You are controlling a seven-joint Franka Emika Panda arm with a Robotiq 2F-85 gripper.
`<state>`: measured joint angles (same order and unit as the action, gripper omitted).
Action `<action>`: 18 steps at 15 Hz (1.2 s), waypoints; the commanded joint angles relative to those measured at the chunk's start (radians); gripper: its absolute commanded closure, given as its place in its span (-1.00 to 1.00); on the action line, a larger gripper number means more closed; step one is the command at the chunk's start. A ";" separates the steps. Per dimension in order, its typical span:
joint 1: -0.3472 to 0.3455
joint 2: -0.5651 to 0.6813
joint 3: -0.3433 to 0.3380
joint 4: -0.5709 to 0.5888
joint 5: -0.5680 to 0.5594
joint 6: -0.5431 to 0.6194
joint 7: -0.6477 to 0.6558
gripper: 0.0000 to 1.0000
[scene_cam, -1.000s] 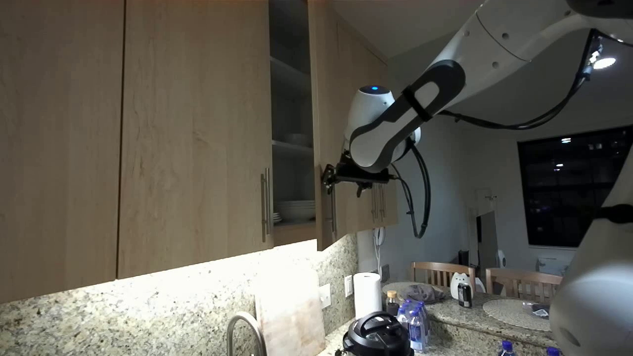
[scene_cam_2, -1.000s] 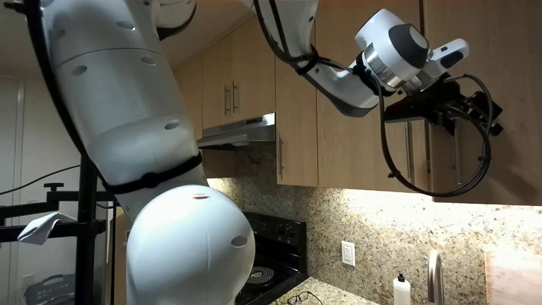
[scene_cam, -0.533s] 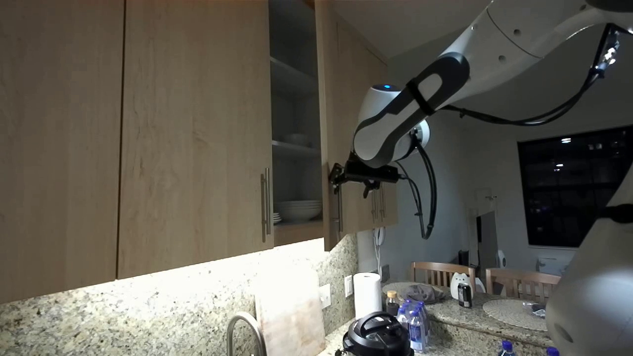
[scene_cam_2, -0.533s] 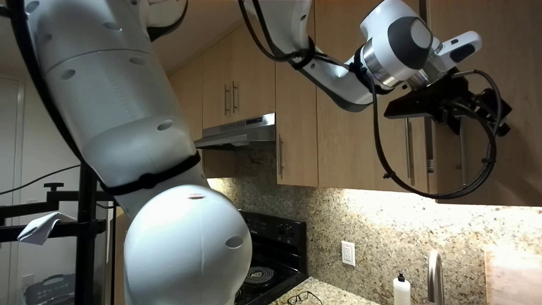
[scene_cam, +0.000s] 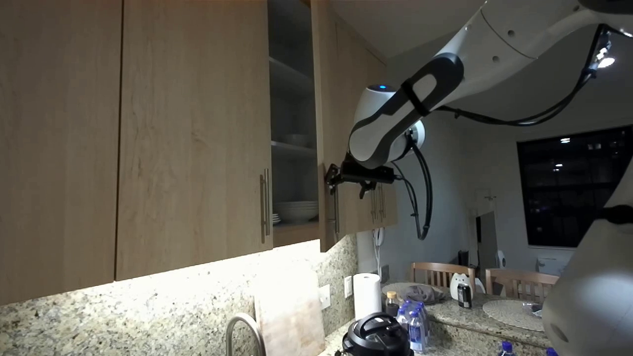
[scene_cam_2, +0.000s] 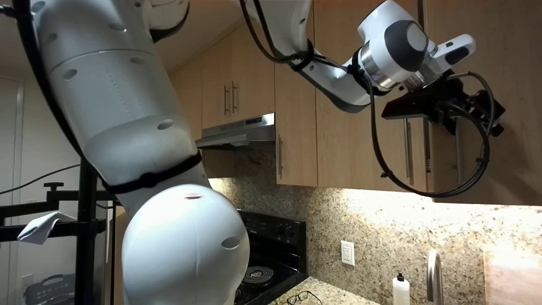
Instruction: Open the right cupboard.
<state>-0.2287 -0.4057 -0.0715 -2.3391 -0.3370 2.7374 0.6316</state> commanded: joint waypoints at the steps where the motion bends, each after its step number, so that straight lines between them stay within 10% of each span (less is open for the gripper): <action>1: -0.073 0.035 0.046 0.043 0.039 0.010 0.000 -1.00; 18: -0.111 -0.030 -0.006 -0.006 0.064 -0.029 -0.096 -1.00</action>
<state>-0.2876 -0.4036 -0.0210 -2.3301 -0.3046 2.7170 0.6229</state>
